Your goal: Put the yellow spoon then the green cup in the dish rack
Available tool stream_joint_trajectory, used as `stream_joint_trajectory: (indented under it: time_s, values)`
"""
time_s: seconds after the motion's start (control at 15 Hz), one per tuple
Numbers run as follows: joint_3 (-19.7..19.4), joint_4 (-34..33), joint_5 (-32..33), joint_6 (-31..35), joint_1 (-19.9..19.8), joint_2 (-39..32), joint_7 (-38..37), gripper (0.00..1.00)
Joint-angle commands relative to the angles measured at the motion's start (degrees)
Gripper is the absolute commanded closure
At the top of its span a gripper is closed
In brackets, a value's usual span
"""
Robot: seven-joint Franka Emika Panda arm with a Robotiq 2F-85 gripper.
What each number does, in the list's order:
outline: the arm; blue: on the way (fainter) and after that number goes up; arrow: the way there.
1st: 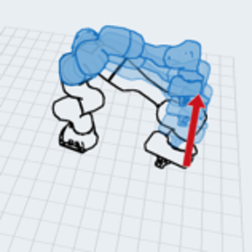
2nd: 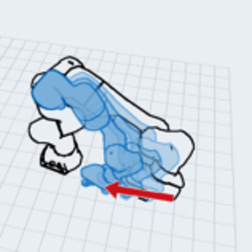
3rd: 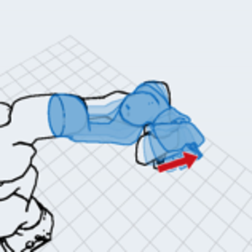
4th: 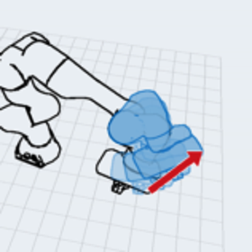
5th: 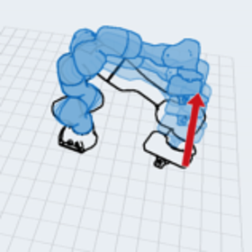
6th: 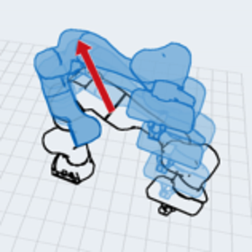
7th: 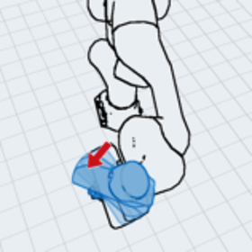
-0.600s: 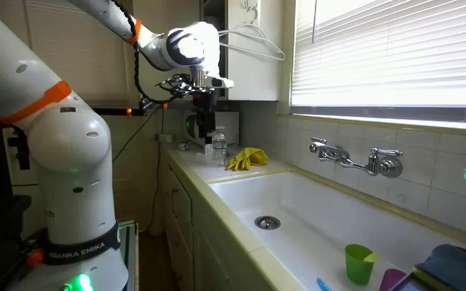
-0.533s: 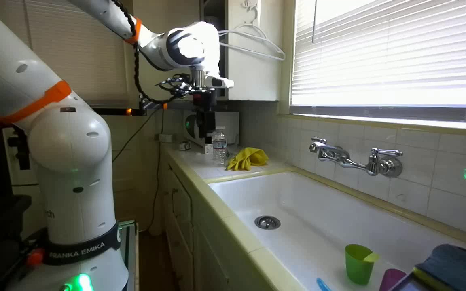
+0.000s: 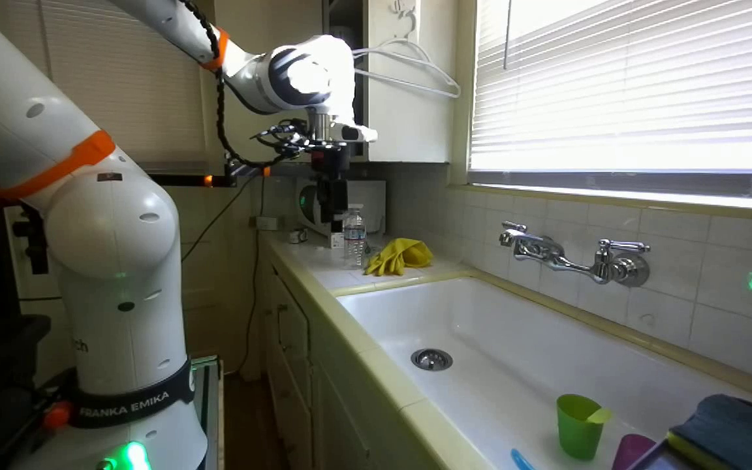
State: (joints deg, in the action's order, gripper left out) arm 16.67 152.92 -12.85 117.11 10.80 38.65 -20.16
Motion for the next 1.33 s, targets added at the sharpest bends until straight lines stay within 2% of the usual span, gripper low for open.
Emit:
stream_joint_trajectory:
  time_s: [0.0,0.07,0.27,0.47,0.8,1.0,1.13,1.27]
  values:
    - [-0.2,-0.1,0.2,-0.1,0.2,0.0,-0.1,0.00]
    - [-0.3,0.1,0.4,0.7,-0.4,-0.2,-0.5,0.00]
    - [-4.6,0.7,-0.6,4.0,-3.7,-0.7,0.0,0.00]
    - [-6.9,0.7,0.5,9.5,-7.3,-1.8,-0.6,0.00]
    - [-9.0,-0.8,4.0,17.9,-11.7,-8.1,1.9,0.00]
    - [-10.0,-2.5,6.6,17.6,-13.6,-12.1,1.6,0.00]
    - [-10.7,-3.2,4.9,15.1,-11.7,-11.4,2.4,0.00]
    - [-10.9,-2.3,5.4,16.7,-12.2,-11.3,2.1,0.00]
